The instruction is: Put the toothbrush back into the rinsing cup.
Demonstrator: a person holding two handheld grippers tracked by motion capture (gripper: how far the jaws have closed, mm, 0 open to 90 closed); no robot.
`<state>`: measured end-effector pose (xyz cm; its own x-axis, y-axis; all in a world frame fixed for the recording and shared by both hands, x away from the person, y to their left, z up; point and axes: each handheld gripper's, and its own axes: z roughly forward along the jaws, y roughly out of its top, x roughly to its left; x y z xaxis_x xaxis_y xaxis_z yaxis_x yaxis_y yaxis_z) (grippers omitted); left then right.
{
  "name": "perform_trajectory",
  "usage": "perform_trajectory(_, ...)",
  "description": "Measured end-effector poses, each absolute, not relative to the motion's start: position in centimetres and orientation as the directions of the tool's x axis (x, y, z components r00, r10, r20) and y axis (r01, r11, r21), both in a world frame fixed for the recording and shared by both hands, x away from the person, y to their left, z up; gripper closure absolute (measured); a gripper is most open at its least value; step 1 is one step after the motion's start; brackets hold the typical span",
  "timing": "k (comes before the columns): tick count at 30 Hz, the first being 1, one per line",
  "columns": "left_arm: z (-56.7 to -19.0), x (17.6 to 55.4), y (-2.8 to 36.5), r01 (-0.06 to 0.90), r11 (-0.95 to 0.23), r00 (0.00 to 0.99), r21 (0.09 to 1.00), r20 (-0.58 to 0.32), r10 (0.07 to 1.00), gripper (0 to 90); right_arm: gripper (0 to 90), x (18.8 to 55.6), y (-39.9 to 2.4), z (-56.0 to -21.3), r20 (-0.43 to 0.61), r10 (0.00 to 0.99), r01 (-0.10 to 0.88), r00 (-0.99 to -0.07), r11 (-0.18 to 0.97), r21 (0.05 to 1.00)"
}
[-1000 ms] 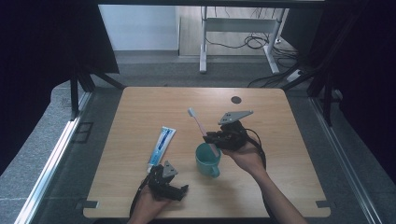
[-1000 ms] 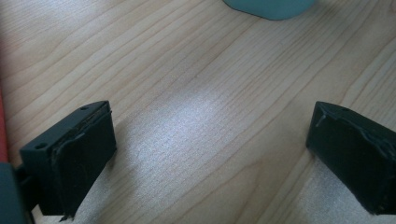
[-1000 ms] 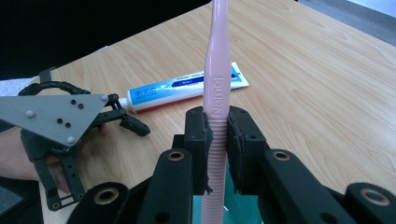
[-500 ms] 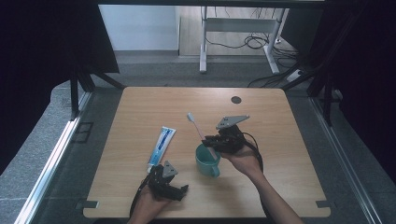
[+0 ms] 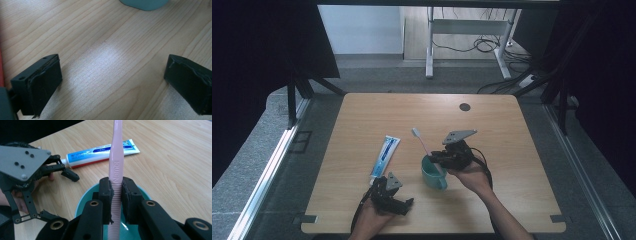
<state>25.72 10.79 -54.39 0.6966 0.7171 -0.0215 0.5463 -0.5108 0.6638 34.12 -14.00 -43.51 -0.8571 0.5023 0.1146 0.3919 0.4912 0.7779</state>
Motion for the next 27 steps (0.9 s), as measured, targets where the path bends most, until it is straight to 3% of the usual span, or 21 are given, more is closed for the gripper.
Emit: perform_trajectory(27,-54.4,25.7,10.8,0.546,-0.51,0.696,0.665,-0.022,0.717,1.5,78.3,34.1,-13.7,-46.4,0.147,0.505,0.434,-0.851,0.517,0.737)
